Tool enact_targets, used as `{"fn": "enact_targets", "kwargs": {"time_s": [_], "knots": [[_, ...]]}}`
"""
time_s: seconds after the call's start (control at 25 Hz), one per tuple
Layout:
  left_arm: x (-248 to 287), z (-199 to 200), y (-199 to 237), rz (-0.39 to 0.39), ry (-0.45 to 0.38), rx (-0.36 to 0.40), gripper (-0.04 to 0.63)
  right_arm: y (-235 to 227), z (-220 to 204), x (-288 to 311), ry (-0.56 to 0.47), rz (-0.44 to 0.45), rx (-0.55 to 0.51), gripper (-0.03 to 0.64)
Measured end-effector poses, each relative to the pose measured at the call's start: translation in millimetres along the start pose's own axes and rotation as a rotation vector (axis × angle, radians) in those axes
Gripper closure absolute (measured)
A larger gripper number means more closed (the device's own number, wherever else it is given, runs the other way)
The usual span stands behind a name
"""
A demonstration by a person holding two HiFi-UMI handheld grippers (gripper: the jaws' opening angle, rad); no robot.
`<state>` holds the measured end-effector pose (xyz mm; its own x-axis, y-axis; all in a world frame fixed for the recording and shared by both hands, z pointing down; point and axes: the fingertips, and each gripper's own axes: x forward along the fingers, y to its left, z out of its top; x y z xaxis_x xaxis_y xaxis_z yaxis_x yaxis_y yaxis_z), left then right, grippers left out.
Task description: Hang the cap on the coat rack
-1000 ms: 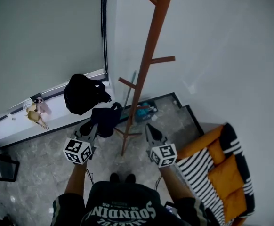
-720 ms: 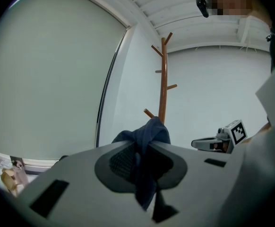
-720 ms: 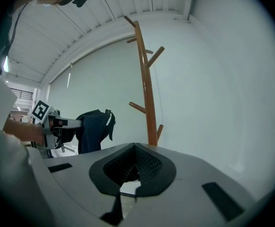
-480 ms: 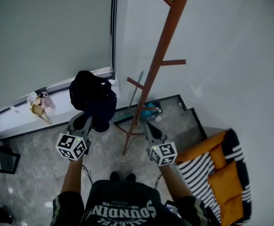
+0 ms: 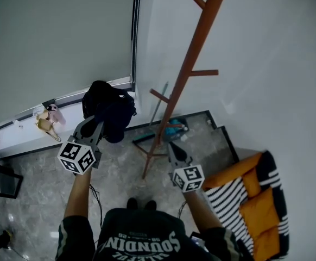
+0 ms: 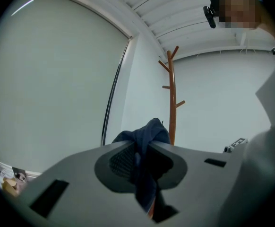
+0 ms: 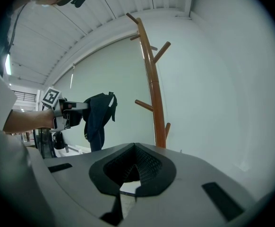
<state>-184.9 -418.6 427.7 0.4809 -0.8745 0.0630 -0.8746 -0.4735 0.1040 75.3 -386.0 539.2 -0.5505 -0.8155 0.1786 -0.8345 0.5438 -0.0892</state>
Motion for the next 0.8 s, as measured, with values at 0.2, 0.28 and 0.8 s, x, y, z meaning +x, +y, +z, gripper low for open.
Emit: {"fn": "enact_targets", "kwargs": {"time_s": [0.2,0.28,0.8], "knots": [[20,18,-1,-0.038,-0.023,-0.018,0.552,-3,0,-6,-0.001,-0.018,0.005,0.618],[28,23,-4,-0.056,-0.027,-0.023,0.552,-6,0,-10,-0.002,-0.03,0.005,0.618],[86,12,-16,-0.141,0.041,-0.081,0.552,-23,-2,-29,0.0,-0.082,0.037,0.618]]}}
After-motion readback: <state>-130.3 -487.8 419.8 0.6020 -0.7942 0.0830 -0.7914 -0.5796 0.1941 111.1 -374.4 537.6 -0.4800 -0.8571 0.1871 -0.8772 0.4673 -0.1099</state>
